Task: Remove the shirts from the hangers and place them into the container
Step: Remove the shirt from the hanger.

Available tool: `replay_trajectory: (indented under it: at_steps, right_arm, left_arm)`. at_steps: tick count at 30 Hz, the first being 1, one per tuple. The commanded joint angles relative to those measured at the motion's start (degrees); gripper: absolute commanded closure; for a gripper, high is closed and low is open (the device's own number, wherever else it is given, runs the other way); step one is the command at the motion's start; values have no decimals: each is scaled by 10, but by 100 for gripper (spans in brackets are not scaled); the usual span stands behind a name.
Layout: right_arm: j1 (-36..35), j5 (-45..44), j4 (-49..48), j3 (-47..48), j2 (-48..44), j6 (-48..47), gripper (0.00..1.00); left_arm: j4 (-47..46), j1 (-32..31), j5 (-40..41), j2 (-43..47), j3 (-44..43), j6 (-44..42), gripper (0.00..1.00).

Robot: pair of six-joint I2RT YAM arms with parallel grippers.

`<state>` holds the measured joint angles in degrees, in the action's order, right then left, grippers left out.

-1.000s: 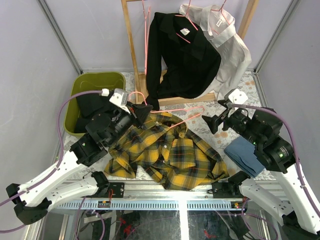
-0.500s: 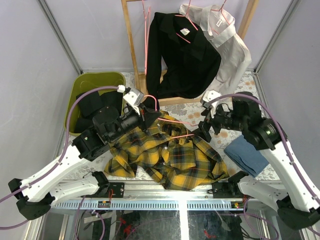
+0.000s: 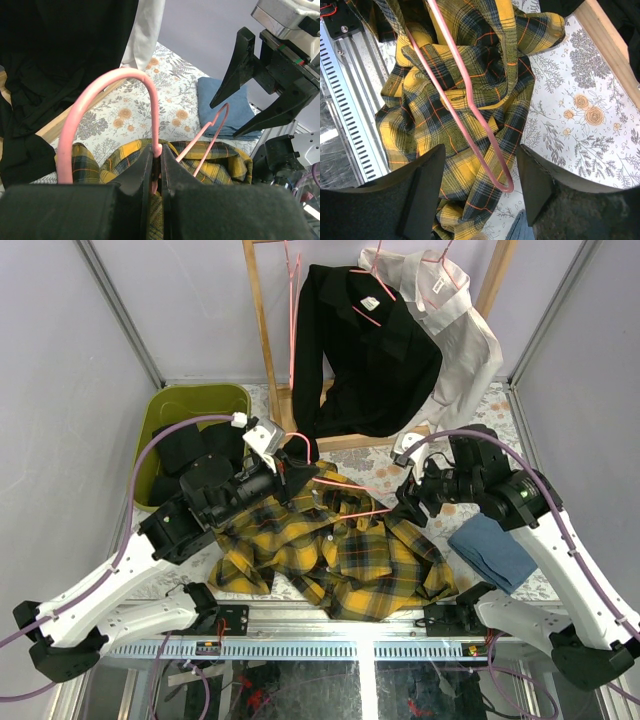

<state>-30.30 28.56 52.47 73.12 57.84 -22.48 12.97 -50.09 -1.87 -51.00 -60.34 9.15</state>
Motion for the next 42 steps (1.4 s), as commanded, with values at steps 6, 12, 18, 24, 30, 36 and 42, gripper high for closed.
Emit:
replay_trajectory:
  at_steps: [6, 12, 18, 24, 30, 36, 42]
  right_arm:
    - [1, 38, -11, -4, -25, -22, 41]
    - [1, 102, -7, -5, -46, -45, 39]
    - [2, 123, 17, 6, -34, -53, 61]
    - [1, 122, 21, 0, -28, -50, 63]
    - [2, 148, -15, -9, -47, -41, 96]
    - [1, 140, -31, -15, -69, -34, 100]
    - [1, 125, -20, -5, -68, -28, 100]
  left_arm:
    - [11, 3, -45, 8, -47, -14, 100]
    - [29, 3, -66, 18, -52, -13, 100]
    - [7, 3, -42, 38, -37, -11, 100]
    - [-40, 3, -39, 68, -9, -3, 100]
    - [-26, 3, -35, 63, -12, -1, 100]
    - [-26, 3, 1, 65, -5, 8, 72]
    - [0, 3, 28, 66, 26, 29, 30]
